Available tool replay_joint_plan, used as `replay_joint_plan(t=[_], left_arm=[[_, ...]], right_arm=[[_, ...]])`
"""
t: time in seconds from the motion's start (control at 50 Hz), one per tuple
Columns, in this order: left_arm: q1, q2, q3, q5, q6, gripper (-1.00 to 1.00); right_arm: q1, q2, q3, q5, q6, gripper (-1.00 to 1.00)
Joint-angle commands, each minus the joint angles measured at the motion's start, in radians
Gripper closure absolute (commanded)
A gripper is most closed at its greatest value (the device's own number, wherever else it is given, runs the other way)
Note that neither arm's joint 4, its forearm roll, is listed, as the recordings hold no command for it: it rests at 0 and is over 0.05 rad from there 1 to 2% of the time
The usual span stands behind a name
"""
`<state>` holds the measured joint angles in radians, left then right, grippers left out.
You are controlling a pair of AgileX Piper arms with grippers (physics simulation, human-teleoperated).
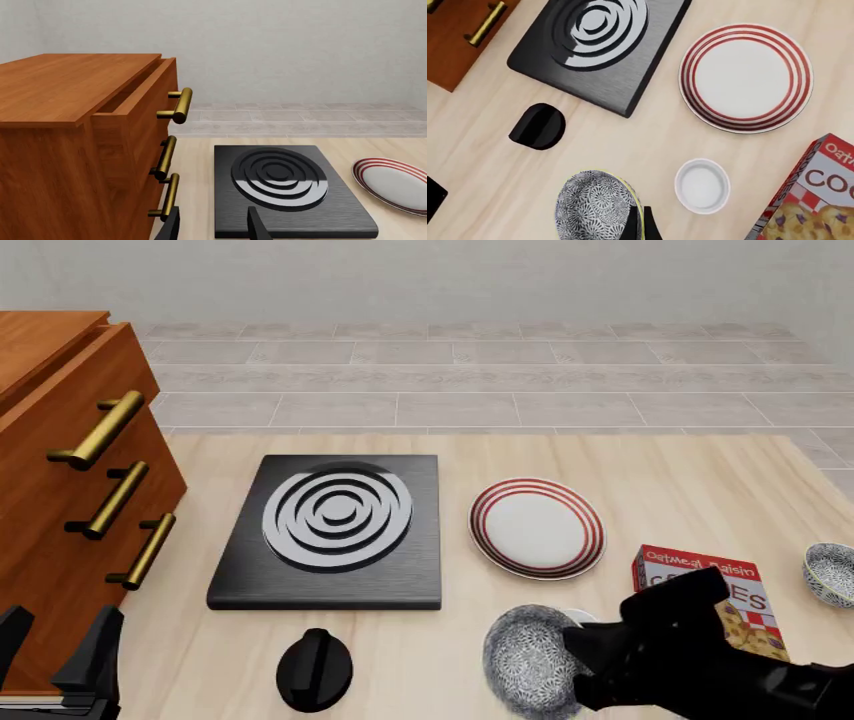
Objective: Pick the akita bowl next to the ramekin and place it on the plate.
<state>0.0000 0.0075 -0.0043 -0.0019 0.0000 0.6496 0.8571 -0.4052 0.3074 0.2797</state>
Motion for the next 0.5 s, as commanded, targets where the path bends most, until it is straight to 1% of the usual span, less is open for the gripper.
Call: replay_joint_plan(t=[0.02,0.18,0.38,0.5], left_arm=[[0.0,0.0,0.0,0.0,0.0,-1.0],[0.0,0.0,0.0,0.0,0.0,-1.0],[0.0,0.0,0.0,0.0,0.0,-1.0],[0.0,0.0,0.0,0.0,0.0,-1.0]], right_arm=[[-0.032,0.013,-0.023,-0.018,0.007,1.0],[-0.054,0.023,-0.033,-0.031,0.012,1.0],[-0.057,0.037,-0.036,-0.052,0.025,1.0],[-0.068,0.047,-0.036,-0.065,0.022,1.0]])
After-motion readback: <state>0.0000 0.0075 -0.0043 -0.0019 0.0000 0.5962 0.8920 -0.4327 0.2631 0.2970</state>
